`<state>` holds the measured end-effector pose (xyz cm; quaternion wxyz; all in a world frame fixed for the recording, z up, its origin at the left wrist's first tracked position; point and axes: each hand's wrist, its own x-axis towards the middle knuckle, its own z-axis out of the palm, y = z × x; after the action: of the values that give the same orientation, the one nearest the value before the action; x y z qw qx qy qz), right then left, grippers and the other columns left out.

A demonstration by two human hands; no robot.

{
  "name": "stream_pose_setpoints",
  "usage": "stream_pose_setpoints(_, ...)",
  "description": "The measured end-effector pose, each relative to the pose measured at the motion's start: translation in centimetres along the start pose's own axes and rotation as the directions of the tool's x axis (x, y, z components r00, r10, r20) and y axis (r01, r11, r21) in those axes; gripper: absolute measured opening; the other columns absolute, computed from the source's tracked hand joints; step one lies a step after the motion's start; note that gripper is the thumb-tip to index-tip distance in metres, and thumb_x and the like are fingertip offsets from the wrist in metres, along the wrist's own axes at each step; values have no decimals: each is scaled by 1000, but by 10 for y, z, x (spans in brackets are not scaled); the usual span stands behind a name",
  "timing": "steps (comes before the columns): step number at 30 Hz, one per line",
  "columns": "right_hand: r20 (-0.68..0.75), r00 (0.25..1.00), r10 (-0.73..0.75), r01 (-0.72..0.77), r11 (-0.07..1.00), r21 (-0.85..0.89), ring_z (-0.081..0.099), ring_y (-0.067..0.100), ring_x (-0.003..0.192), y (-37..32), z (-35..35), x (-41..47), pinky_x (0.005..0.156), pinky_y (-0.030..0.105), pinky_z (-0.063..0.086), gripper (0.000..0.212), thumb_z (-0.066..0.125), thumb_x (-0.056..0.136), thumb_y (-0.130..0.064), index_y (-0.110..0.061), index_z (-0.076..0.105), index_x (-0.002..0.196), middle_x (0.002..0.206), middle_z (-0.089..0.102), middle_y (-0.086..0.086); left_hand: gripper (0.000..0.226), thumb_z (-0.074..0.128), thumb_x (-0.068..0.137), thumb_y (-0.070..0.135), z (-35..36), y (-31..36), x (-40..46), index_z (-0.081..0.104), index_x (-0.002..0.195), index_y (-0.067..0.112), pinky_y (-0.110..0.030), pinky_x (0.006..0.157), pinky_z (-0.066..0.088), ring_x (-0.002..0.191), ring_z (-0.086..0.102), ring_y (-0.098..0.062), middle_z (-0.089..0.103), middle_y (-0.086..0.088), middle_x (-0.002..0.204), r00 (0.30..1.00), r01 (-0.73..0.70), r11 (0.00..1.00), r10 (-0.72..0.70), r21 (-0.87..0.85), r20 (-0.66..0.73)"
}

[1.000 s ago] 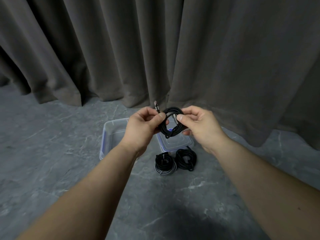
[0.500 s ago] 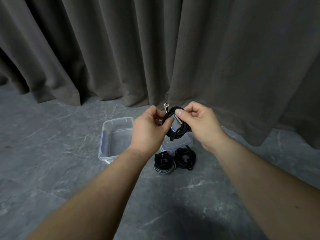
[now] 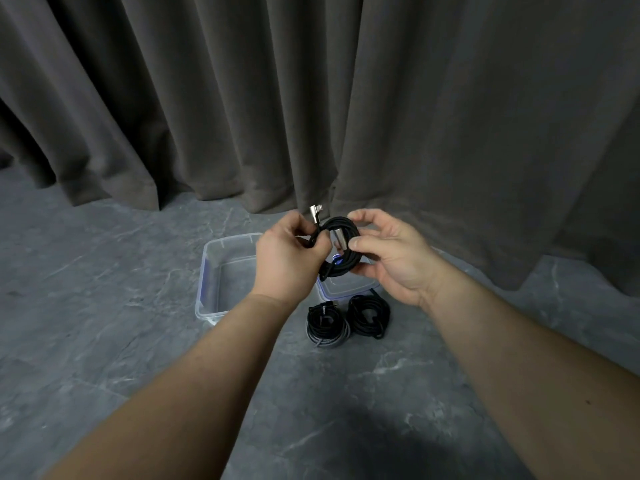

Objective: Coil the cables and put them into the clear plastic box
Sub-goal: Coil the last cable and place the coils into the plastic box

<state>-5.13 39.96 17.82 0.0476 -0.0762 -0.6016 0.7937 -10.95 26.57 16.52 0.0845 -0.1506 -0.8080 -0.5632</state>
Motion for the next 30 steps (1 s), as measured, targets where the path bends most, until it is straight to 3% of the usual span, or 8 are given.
stream_pose_setpoints(5, 14, 999, -38, 38, 999, -22, 58, 13, 70, 3, 7, -1, 70, 30, 46, 36, 56, 83, 13, -19, 49, 96, 77, 64, 1, 28, 72, 82, 14, 1, 2, -3, 49, 67, 19, -34, 56, 48, 52, 50, -18, 59, -6, 58, 1000, -24, 1000, 24, 13, -1)
stream_pose_setpoints(8, -46, 980, -195, 173, 940, -295, 60, 12, 65, 7, 9, 2, 66, 27, 48, 34, 69, 81, -1, -24, 48, 93, 74, 68, 7, 29, 73, 82, 15, -1, 1, -1, 49, 67, 20, -33, 58, 48, 54, 51, -16, 57, 1, 58, 1000, -3, 1000, 3, 9, -1)
stream_pose_setpoints(12, -110, 870, -480, 303, 698, -649, 60, 14, 64, 18, 8, 6, 65, 37, 53, 25, 70, 72, -25, -31, 48, 82, 74, 64, -4, 27, 72, 82, 15, -3, 0, 0, 50, 67, 20, -34, 61, 50, 56, 56, -21, 59, -1, 60, 999, 10, 1000, -10, 8, -33)
stream_pose_setpoints(17, -137, 771, -622, 394, 635, -664, 62, 14, 80, 21, 10, 6, 75, 43, 54, 24, 72, 74, -17, -32, 54, 74, 85, 62, -4, 26, 72, 81, 16, -2, 4, -1, 50, 67, 17, -36, 65, 51, 61, 60, -29, 63, -7, 62, 999, 3, 1000, -4, -5, -52)
stream_pose_setpoints(22, -96, 708, -700, 502, 594, -628, 59, 6, 82, 18, 11, 6, 76, 30, 54, 16, 73, 73, -8, -18, 60, 72, 90, 52, -10, 25, 71, 81, 12, -3, 5, 1, 50, 67, 12, -42, 69, 54, 68, 63, -36, 65, -16, 67, 996, 68, 996, -71, -53, -53)
stream_pose_setpoints(25, -157, 771, -617, 435, 690, -578, 60, 7, 75, 18, 10, 8, 75, 28, 52, 25, 74, 75, -7, -24, 57, 70, 85, 59, -4, 24, 71, 81, 12, -7, 3, 1, 50, 69, 13, -48, 73, 55, 73, 66, -39, 65, -15, 69, 993, 87, 992, -93, -87, -67)
stream_pose_setpoints(27, -253, 838, -484, 345, 828, -442, 66, 17, 70, 16, 12, 9, 73, 40, 57, 23, 75, 76, -13, -26, 58, 70, 79, 67, 4, 26, 72, 82, 12, -8, 4, 0, 50, 69, 16, -50, 74, 55, 73, 67, -39, 66, -16, 70, 994, 77, 991, -85, -110, -75)
stream_pose_setpoints(30, -372, 833, -409, 300, 899, -318, 69, 35, 76, 12, 11, 10, 72, 54, 57, 20, 77, 71, -25, -31, 58, 69, 76, 69, 5, 27, 72, 83, 10, -9, 8, -2, 50, 69, 18, -50, 75, 56, 75, 68, -40, 67, -22, 71, 995, 56, 983, -69, -174, -69)
